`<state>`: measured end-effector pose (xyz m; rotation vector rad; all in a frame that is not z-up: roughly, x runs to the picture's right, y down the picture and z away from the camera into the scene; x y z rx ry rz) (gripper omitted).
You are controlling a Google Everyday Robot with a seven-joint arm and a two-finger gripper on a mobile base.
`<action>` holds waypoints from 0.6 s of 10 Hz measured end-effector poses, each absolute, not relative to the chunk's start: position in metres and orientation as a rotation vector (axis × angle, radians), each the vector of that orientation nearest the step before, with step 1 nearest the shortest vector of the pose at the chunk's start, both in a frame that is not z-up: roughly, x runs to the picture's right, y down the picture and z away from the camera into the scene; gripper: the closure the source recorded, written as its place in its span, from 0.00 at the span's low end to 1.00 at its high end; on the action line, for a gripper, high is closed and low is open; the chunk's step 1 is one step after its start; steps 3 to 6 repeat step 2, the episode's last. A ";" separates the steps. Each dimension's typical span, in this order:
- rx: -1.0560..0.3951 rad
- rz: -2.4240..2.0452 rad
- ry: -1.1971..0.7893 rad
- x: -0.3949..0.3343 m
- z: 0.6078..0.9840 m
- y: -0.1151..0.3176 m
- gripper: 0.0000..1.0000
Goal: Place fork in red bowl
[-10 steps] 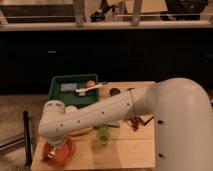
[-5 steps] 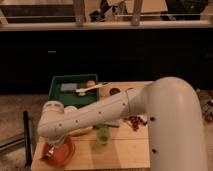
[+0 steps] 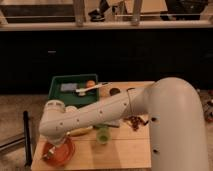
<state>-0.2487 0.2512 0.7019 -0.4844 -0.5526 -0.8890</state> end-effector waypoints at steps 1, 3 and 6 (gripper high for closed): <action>-0.482 -0.885 -0.550 -0.247 0.702 0.250 0.20; -0.480 -0.881 -0.548 -0.245 0.702 0.248 0.20; -0.480 -0.881 -0.548 -0.245 0.702 0.248 0.20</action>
